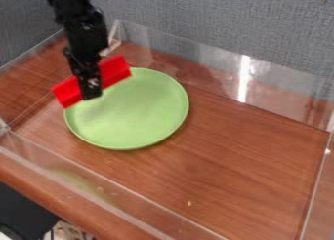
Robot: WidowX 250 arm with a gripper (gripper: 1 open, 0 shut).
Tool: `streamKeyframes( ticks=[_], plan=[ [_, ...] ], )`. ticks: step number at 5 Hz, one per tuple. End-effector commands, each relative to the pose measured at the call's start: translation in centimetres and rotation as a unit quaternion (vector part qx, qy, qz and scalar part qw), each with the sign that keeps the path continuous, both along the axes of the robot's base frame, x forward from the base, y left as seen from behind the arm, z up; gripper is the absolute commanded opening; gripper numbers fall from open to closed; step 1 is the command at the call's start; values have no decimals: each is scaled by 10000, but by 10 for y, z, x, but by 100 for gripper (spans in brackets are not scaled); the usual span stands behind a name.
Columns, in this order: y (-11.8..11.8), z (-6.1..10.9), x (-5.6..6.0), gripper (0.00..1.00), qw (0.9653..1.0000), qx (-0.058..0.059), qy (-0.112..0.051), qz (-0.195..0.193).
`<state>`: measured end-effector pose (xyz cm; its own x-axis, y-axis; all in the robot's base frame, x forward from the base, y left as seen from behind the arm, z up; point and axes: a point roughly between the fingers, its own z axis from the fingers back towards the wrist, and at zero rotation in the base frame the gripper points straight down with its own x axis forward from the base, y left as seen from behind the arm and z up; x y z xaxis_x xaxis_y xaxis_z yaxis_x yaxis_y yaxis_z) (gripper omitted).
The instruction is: Put the red object on the green plate
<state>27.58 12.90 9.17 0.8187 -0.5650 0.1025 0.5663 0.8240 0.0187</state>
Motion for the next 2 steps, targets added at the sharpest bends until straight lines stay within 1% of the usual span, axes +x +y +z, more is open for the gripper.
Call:
streamKeyframes(
  ticks=[1,2],
  plan=[
    [3,18,-6,0,9996,107,-263,50],
    [-14,21,5,0,9992,112,-384,-23]
  ],
)
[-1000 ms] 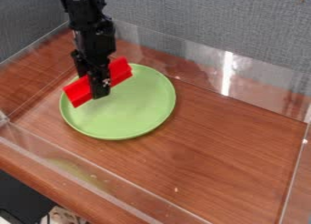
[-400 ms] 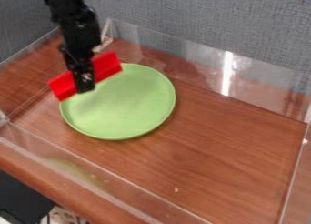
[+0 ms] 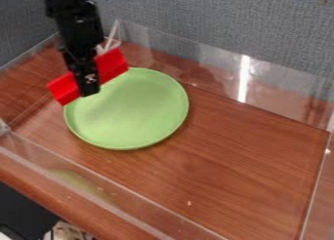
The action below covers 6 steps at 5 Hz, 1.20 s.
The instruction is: Put the red object on the green plate
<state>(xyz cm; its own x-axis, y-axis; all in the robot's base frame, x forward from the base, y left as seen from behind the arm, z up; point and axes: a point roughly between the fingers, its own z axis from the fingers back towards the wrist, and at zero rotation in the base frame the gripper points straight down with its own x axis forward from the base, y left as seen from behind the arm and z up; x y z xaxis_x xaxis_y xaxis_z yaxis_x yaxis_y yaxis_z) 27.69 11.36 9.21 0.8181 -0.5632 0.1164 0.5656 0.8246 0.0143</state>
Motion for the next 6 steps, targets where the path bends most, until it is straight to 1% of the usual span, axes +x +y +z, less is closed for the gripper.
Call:
streamKeyframes(
  ticks=[1,2,3,4,5,6],
  plan=[
    [-21,13,15,0,9991,150,-372,-168],
    [-34,-9,14,0,9989,107,-277,-350],
    [-31,-37,12,0,9993,47,-107,-367],
    [-31,-8,15,100,9985,183,-322,-412],
    [-32,22,16,100,9969,333,-499,-514],
    [-38,28,11,100,9958,389,-522,-638]
  ],
)
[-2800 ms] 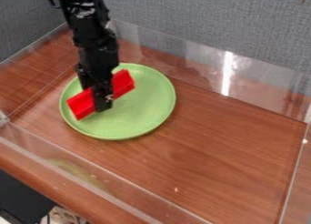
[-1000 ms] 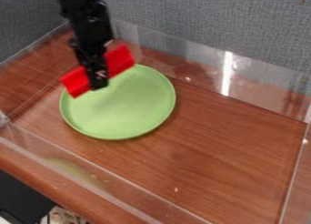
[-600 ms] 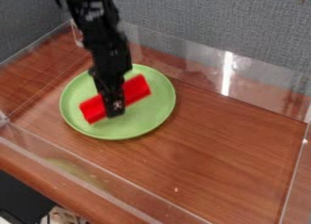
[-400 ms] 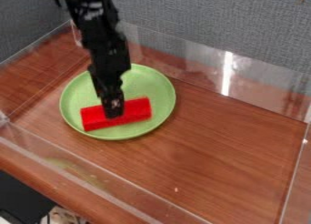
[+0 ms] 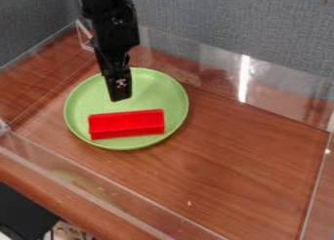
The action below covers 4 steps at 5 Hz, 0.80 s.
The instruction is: Put the red object on the green plate
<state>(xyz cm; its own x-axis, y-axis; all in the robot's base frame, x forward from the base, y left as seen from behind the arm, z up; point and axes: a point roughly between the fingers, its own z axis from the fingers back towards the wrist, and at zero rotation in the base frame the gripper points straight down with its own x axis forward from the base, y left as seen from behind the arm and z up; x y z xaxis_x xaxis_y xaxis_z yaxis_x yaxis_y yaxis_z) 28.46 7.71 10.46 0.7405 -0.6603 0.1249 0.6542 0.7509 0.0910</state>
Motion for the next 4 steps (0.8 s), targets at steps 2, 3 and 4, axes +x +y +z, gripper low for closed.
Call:
streamKeyframes(
  ticks=[2,3,4],
  plan=[
    [-12,-11,3,100,9996,37,-182,202],
    [-4,-17,0,100,9993,16,-97,361],
    [4,-22,-4,100,9986,0,-14,524]
  ],
)
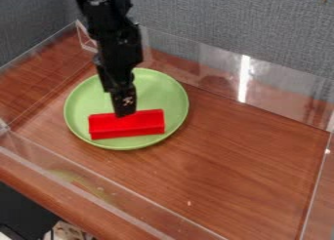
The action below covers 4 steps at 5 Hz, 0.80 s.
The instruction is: Put the red object on the green plate
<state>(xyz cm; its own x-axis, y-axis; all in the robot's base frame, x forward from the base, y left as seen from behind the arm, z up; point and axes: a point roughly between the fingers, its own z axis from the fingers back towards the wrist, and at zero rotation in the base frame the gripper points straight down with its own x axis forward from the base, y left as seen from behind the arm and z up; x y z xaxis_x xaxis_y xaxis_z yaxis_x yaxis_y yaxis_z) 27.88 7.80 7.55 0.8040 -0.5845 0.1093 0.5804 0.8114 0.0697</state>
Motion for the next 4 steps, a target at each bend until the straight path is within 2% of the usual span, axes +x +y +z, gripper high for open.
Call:
streamKeyframes(
  ticks=[1,3,4],
  plan=[
    [8,3,0,100,9999,16,-72,149],
    [6,8,-12,100,9997,47,-46,217],
    [1,6,-12,100,9999,35,1,111]
  ],
)
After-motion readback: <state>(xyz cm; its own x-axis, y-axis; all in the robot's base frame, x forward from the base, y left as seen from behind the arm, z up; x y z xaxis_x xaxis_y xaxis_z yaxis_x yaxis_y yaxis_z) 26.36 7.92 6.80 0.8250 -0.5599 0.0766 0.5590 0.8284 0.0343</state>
